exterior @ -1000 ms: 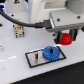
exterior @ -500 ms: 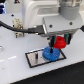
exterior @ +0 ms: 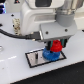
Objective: Insert the blue gear onto the right peg, followed by the red gear
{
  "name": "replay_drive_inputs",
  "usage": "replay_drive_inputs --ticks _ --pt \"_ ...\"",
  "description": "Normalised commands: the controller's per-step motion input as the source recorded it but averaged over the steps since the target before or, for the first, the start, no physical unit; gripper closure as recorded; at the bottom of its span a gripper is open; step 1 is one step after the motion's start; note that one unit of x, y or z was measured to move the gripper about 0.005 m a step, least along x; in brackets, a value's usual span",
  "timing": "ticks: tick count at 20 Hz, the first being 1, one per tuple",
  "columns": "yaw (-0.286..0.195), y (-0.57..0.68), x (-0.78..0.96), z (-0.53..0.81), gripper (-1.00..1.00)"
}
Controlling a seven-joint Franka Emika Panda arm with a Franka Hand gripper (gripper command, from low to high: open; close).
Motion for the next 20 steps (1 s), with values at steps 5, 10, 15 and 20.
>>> replay_drive_inputs --ticks 5,10,15,20 --pt "0.000 -0.16 0.04 -0.09 1.00" --pt "0.000 -0.04 0.15 0.17 1.00" --pt "0.000 -0.11 0.15 0.34 1.00" --pt "0.000 -0.14 0.05 -0.02 1.00"
